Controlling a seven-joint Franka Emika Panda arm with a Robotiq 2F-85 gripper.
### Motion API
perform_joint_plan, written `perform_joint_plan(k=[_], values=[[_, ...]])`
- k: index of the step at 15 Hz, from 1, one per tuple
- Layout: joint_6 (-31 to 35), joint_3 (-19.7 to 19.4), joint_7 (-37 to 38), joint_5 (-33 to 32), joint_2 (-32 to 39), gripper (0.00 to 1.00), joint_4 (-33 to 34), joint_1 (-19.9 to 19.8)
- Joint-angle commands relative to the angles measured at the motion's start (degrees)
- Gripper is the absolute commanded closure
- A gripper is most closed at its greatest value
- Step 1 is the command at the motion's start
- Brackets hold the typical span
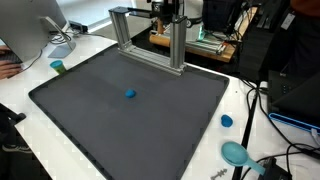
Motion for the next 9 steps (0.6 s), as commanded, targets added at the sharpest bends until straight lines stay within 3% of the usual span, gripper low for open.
perform_joint_plan(k=[1, 6, 9], values=[[1.9, -0.2, -0.6, 1.4, -1.5, 0.0, -2.0, 0.9], [2.9, -0.7, -1.2, 2.0, -2.3, 0.0, -3.6, 1.4], [3.5, -0.9, -1.8, 2.6, -3.2, 0.11, -4.6, 1.6]])
